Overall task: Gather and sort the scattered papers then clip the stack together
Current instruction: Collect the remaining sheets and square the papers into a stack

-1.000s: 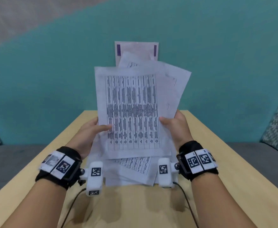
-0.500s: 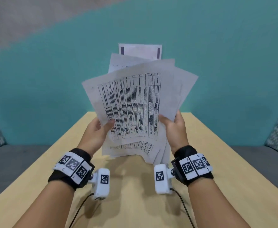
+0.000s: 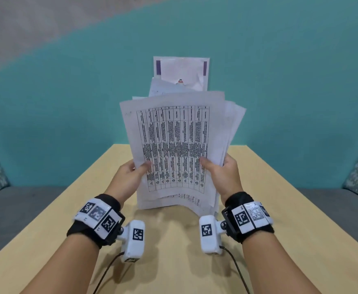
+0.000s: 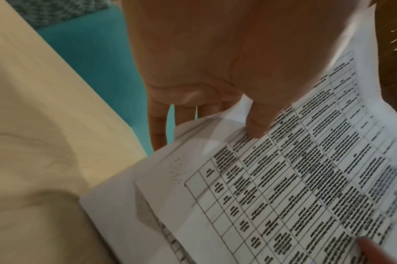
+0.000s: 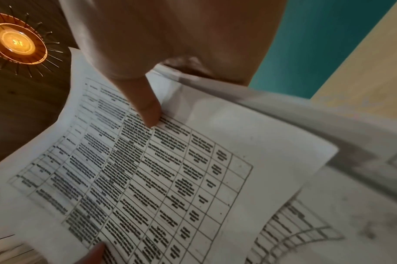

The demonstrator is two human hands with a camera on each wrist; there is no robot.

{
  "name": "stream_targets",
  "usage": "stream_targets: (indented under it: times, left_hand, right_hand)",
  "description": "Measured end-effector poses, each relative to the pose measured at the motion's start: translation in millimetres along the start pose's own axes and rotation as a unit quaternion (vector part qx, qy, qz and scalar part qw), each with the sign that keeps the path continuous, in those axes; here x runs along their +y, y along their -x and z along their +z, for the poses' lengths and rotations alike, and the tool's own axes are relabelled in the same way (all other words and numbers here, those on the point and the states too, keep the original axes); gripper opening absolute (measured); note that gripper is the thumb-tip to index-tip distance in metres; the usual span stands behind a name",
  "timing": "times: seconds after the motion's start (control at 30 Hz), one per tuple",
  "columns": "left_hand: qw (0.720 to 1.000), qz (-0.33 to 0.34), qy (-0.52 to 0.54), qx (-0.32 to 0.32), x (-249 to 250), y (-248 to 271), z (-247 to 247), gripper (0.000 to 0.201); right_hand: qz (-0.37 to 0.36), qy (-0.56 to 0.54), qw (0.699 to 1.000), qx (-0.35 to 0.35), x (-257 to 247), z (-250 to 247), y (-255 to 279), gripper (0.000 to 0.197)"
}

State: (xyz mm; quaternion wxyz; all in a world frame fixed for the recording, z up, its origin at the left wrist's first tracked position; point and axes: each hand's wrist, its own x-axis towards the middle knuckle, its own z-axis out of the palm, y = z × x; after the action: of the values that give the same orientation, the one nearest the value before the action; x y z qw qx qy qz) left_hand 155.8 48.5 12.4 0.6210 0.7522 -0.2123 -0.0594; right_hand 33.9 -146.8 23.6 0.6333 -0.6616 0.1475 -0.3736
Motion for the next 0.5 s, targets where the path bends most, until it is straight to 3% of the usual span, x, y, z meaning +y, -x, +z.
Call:
stream_targets:
  times: [0.13,0.27,0.33,0.37,0.43,0.5]
  left_hand:
    - [0.999,-0.017,0.028,0.042,-1.5,-5.0,-0.2,0.038]
    - [0.992,-0.085,0.050,0.081,-0.4,-6.5,-0.8,0.089]
    - [0.986,-0.125,0.091,0.061,4.4,-2.6,0.3,0.100]
    - [0.980,-0.151,0.127,0.041,6.9,-0.5,1.7,0.097]
    - [0.954,-0.189,0.230,-0.017,13.8,4.9,6.6,0.070]
    - [0.919,-0.186,0.340,-0.071,21.7,10.7,12.7,0.051]
  right_hand:
    - [-0.011,0.014,0.998,0.057,4.3,2.1,-7.1,0.018]
    - [0.061,-0.107,0.982,0.145,2.3,1.0,-11.5,0.013]
    - [0.099,-0.169,0.964,0.181,-0.1,0.3,-11.1,0.034]
    - [0.115,-0.198,0.955,0.189,-0.1,0.8,-11.5,0.046]
    - [0.131,-0.244,0.940,0.200,0.0,3.4,-12.1,0.069]
    - [0.147,-0.269,0.931,0.197,-2.2,9.1,-9.3,0.082]
